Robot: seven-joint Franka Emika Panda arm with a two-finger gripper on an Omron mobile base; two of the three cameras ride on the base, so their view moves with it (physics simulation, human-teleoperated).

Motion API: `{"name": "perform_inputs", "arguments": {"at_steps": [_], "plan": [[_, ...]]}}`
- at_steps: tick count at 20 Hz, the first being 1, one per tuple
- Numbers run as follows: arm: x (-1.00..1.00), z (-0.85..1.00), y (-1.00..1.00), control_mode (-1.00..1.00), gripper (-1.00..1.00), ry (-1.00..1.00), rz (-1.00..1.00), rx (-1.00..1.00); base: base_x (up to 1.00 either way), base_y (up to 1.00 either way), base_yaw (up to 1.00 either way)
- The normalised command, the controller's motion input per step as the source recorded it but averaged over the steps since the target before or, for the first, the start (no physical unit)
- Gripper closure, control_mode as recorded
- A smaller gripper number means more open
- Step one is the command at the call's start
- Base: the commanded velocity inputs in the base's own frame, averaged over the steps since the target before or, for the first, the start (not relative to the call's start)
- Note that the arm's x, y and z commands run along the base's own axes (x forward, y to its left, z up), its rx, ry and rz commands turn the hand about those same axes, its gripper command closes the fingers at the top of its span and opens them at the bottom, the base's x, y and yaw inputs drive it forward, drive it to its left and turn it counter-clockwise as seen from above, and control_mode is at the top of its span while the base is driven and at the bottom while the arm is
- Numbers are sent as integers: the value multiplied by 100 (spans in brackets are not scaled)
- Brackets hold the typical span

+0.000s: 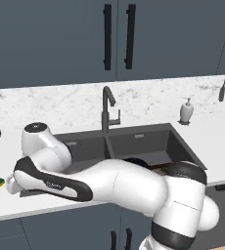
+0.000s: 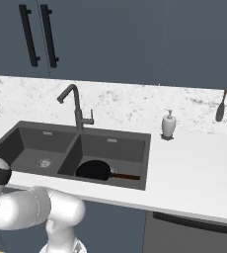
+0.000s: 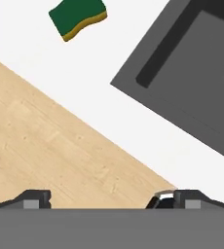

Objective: Pick the pan and sponge and place them into the sink. Then turn on the water.

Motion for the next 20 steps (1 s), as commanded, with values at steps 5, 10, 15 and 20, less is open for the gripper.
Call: {"name": "perform_inputs", "arguments": {"at_steps": [5,10,15,20], "plan": [[34,-43,34,-100,-100,5,0,0,0,0,0],[8,-29,36,-100,-100,-7,0,0,0,0,0],[11,0,45,-100,-100,0,2,0,0,0,0],[10,-11,43,-100,-100,7,2,0,0,0,0]]}}
